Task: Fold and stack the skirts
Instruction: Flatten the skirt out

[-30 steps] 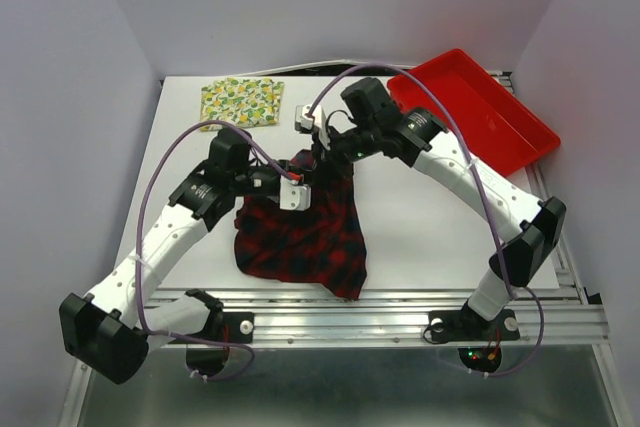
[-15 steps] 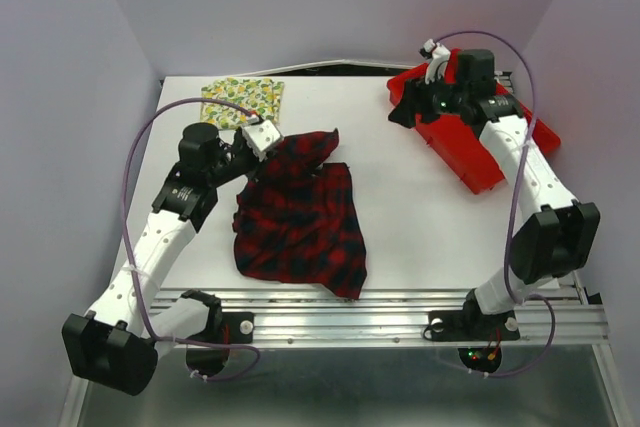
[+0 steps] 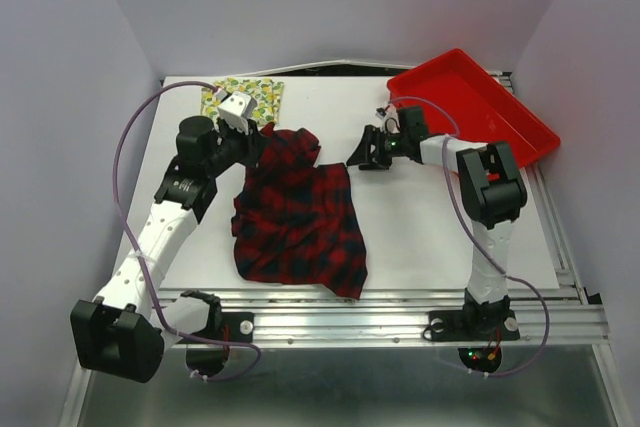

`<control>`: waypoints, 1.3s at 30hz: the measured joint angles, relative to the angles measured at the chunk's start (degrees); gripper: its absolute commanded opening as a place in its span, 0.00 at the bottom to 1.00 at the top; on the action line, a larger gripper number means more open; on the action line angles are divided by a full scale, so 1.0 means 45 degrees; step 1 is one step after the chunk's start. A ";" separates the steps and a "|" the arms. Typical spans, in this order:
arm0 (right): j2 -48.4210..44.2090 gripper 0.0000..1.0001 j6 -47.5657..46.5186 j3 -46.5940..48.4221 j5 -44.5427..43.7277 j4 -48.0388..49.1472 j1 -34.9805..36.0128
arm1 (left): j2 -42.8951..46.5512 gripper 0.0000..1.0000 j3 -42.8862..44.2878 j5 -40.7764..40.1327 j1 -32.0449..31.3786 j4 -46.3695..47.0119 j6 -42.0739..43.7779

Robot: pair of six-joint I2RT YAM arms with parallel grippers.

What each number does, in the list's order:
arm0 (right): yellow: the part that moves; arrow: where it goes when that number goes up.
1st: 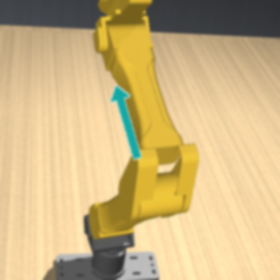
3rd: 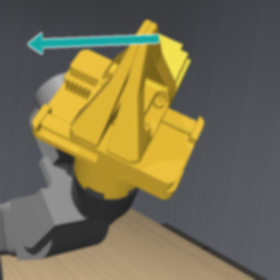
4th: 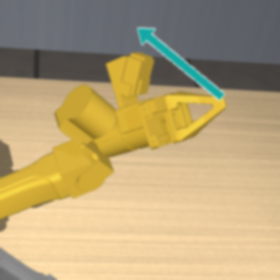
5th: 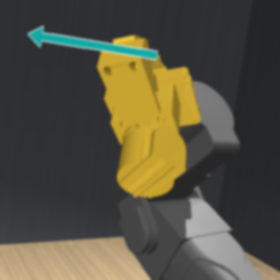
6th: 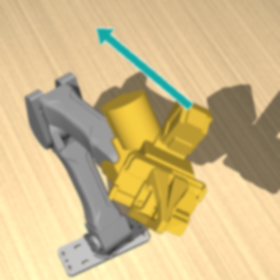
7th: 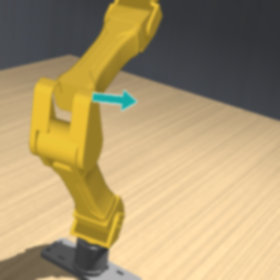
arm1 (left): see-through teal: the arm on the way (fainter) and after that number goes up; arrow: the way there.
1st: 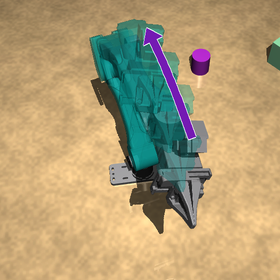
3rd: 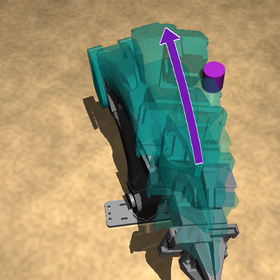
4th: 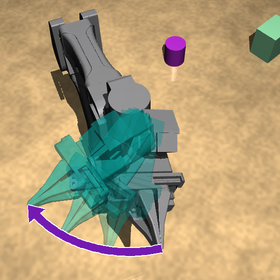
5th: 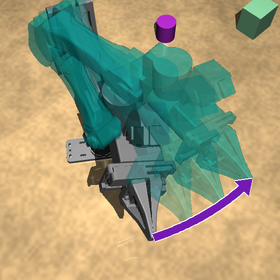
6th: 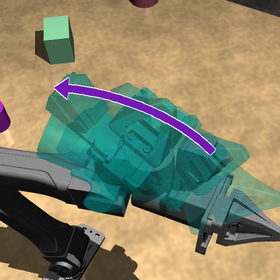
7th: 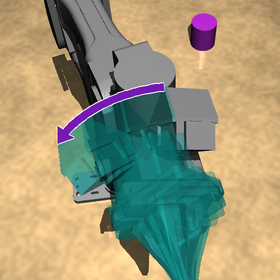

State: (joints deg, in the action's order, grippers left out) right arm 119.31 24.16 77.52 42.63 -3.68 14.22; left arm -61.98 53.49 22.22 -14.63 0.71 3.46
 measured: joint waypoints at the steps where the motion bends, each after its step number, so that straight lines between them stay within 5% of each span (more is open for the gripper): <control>1: 0.0253 0.64 0.0253 0.0000 0.0107 0.0418 0.0228 | -0.0019 0.00 0.0000 0.0010 0.0121 0.0049 -0.0228; 7: 0.1078 0.51 0.1180 0.0219 0.0733 0.2312 0.1229 | -0.0029 0.00 0.0000 0.0029 0.0568 0.0185 -0.0845; 8: 0.1302 0.45 0.1365 0.0282 0.0860 0.2608 0.1389 | -0.0029 0.00 0.0000 0.0058 0.0699 0.0189 -0.0913; 10: 0.1656 0.12 0.1695 0.0437 0.1039 0.2943 0.1520 | -0.0029 0.00 0.0000 0.0068 0.0874 0.0209 -0.1005; 12: 0.1894 0.01 0.1812 0.0515 0.1180 0.3041 0.1535 | -0.0029 0.00 0.0000 0.0058 0.1180 0.0209 -0.1117; 20: 0.0981 0.01 0.1151 0.1549 0.1525 0.1530 0.0665 | -0.0962 0.00 0.1107 -0.0398 0.2652 -0.0248 -0.1287; 29: 0.0476 0.01 -0.1292 0.9525 0.1579 -0.1389 -0.1117 | -0.4473 0.00 0.4585 0.1603 0.4109 0.1141 -0.1690; 33: -0.0141 0.01 -0.2448 1.1618 0.1739 -0.1812 -0.1161 | -0.5727 0.15 0.7116 0.3240 0.4707 0.1792 -0.1841; 36: -0.2016 0.01 -0.3755 1.0069 0.2157 -0.1987 -0.1078 | -0.5163 0.22 0.6955 0.5197 0.5513 0.2584 -0.1812; 37: -0.2807 0.01 -0.4182 0.9078 0.2273 -0.2118 -0.1044 | -0.4677 0.32 0.6436 0.5945 0.5756 0.2778 -0.1666; 38: -0.3706 0.05 -0.4779 0.7805 0.2458 -0.2171 -0.1001 | -0.4056 0.40 0.5814 0.6445 0.5882 0.2715 -0.1248; 39: -0.4507 0.39 -0.5513 0.6693 0.2545 -0.2215 -0.0976 | -0.3143 0.47 0.4745 0.7038 0.5984 0.2511 -0.0219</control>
State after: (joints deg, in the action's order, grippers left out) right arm 99.02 -0.64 107.63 54.08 -13.65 9.82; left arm -76.12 74.85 53.89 12.29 12.01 2.48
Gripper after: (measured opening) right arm 0.043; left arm 0.283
